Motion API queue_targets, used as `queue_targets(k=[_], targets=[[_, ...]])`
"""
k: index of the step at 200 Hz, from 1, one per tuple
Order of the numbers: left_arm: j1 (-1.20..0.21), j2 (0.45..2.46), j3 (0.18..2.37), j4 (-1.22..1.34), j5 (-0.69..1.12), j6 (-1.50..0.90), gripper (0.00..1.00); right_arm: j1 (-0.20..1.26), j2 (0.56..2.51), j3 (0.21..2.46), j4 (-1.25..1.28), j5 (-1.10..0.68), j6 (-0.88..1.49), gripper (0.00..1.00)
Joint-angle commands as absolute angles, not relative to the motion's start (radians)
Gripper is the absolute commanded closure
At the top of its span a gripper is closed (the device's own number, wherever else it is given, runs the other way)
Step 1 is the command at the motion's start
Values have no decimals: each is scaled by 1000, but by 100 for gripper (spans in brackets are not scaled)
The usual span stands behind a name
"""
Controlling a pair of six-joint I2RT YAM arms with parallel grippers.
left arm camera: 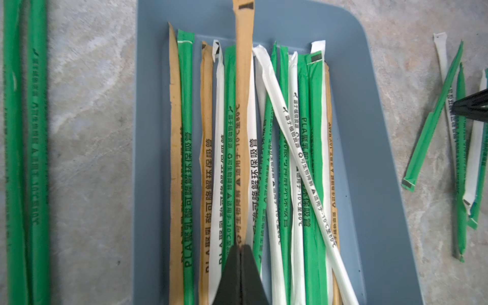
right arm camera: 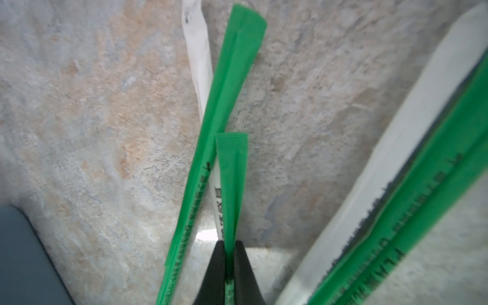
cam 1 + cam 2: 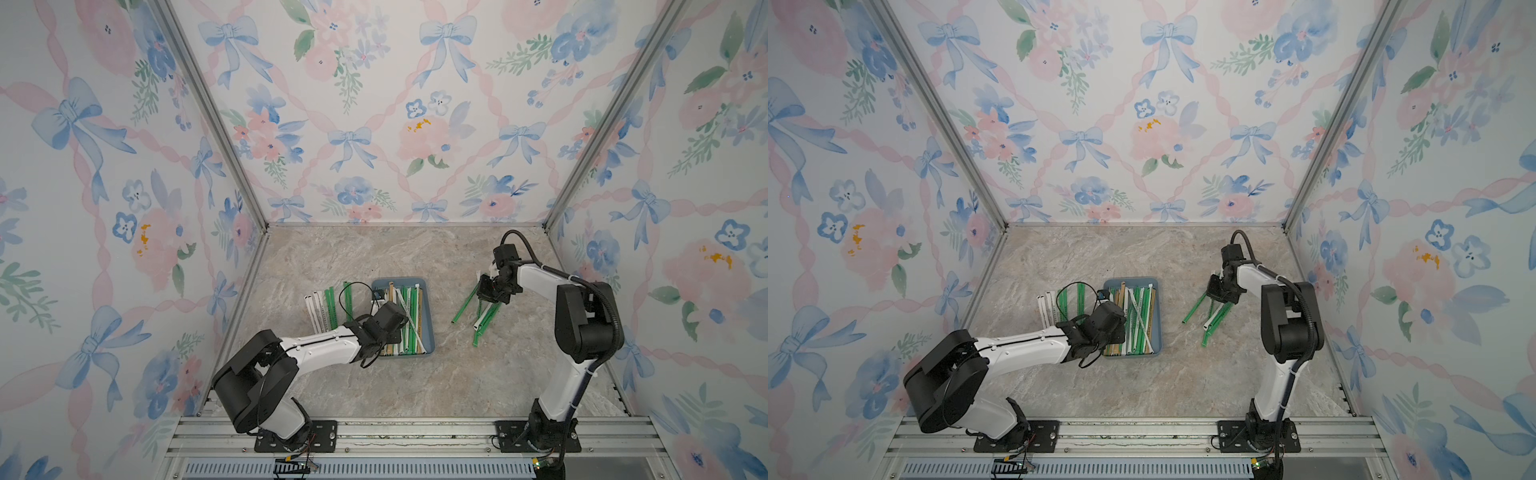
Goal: Put the straws into the storage box
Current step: Place the straw in the storage box.
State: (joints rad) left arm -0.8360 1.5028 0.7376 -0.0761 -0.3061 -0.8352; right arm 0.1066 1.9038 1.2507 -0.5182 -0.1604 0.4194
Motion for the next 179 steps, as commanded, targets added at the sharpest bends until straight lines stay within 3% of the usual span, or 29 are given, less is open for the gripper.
queue_targets(k=[1, 51, 92, 140, 179], targets=[[-848, 1509, 726, -80, -308, -836, 100, 123, 1820, 1255, -562, -152, 442, 91], [-851, 1501, 711, -81, -309, -845, 100, 188, 1697, 1270, -604, -152, 467, 91], [-853, 1482, 710, -80, -331, -850, 69, 254, 1668, 1281, -605, -139, 482, 91], [-853, 1461, 710, -83, -351, -841, 49, 277, 1660, 1248, -570, -180, 529, 91], [-853, 1415, 696, -83, -396, -827, 40, 371, 1644, 1248, -496, -244, 591, 91]])
